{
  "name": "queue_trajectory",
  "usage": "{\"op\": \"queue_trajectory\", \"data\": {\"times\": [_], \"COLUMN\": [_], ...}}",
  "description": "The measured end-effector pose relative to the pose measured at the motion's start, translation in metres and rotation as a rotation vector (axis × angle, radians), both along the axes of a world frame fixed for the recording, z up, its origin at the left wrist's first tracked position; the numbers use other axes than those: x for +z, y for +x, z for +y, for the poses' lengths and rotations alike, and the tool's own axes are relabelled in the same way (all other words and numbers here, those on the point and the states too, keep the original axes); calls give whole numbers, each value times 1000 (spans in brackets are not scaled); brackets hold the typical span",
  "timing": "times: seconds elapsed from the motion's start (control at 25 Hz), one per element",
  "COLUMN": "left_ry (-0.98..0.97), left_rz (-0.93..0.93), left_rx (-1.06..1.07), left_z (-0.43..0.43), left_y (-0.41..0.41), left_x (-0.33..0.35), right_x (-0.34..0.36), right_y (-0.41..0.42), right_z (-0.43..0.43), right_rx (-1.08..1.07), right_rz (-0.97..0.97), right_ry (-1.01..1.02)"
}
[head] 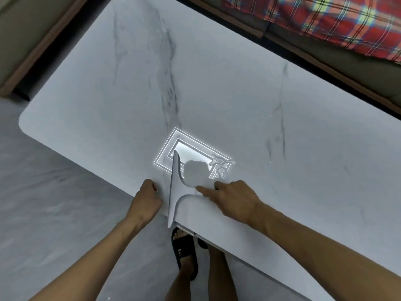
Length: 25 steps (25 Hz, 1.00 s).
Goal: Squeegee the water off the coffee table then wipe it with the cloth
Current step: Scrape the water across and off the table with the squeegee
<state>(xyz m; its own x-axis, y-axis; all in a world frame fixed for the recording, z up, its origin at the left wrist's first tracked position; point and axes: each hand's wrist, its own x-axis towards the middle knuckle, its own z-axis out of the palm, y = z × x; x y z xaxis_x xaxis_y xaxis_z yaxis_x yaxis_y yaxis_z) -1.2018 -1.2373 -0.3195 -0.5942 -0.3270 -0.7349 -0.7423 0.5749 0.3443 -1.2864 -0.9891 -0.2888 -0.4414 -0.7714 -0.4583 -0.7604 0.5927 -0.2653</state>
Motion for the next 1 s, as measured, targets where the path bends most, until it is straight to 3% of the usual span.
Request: {"op": "queue_trajectory", "data": {"times": [0.2,0.36,0.48,0.64,0.76,1.0], "left_ry": [123,112,37,-59,-62,-27], "left_rz": [-36,-76,-18,158,164,94], "left_rx": [-121,-210,-201,-11,10,-231], "left_z": [29,43,44,37,40,65], "left_y": [-1,-1,5,12,21,36], "left_x": [-3,-9,-13,-12,-12,-17], "right_x": [16,38,50,26,-4,-3], "right_y": [6,25,43,61,75,76], "right_z": [101,157,146,73,28,104], "right_rx": [-417,-606,-566,-320,-138,-281], "right_rz": [128,140,151,7,-35,84], "right_ry": [141,176,129,-64,-56,-69]}}
